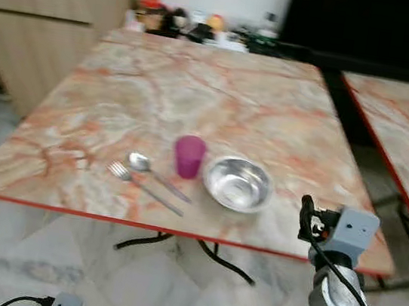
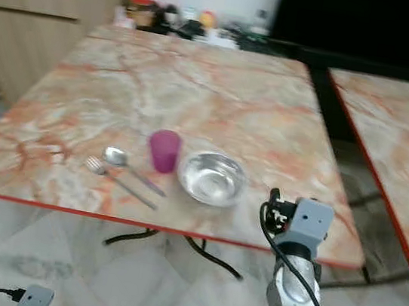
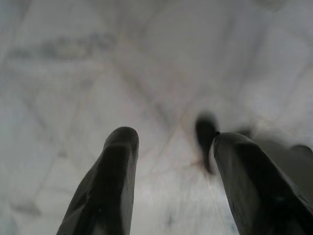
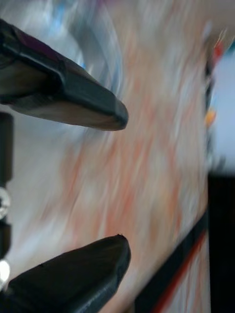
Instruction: Setting the table
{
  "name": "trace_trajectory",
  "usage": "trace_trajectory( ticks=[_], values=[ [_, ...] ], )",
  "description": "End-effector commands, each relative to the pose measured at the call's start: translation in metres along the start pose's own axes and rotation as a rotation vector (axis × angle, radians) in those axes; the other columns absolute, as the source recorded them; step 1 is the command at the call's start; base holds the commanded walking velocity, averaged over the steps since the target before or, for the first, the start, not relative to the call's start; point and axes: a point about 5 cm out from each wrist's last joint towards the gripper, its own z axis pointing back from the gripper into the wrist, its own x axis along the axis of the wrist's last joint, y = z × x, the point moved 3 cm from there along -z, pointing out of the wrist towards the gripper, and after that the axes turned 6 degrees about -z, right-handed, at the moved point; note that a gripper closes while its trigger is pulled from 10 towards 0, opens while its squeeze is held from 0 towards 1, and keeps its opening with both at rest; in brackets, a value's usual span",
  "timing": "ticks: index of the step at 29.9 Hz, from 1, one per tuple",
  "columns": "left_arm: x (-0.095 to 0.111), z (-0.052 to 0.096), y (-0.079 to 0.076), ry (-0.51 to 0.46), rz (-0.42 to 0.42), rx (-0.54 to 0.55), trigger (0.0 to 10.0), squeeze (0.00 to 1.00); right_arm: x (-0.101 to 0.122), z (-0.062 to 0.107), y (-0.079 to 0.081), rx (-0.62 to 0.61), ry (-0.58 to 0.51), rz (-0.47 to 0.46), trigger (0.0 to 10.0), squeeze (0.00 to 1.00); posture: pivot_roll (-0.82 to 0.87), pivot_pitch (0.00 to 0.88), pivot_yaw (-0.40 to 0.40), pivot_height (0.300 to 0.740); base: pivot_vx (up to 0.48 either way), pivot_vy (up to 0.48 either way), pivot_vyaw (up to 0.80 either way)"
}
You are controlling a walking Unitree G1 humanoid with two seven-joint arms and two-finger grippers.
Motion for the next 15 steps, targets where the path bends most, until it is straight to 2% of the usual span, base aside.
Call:
trace_trajectory(
  ticks=[1,10,12,14,15],
  values=[
    [-0.004,0.000,-0.006,0.022,-0.006,-0.015,10.0,0.00,-0.002,0.004,-0.010,-0.020,0.002,-0.001,10.0,0.00,0.01,0.130,-0.021,0.740,0.000,0.000,0.00],
    [-0.002,0.000,-0.006,0.013,-0.005,-0.015,10.0,0.00,-0.001,0.003,-0.013,-0.038,0.000,-0.004,10.0,0.00,0.02,0.128,-0.024,0.740,0.000,0.000,0.00],
    [-0.002,0.000,-0.006,0.014,-0.007,-0.016,10.0,0.00,-0.004,0.003,-0.016,-0.067,0.023,-0.046,10.0,0.00,0.01,0.128,-0.025,0.740,0.000,0.000,0.00],
    [-0.002,-0.001,-0.007,0.014,-0.008,-0.019,10.0,0.00,-0.013,0.006,-0.017,-0.106,0.088,-0.218,10.0,0.00,0.01,0.127,-0.025,0.740,0.000,0.000,0.00],
    [-0.002,-0.001,-0.007,0.014,-0.008,-0.019,10.0,0.00,-0.013,0.006,-0.017,-0.106,0.088,-0.218,10.0,0.00,0.01,0.127,-0.025,0.740,0.000,0.000,0.00]
  ],
)
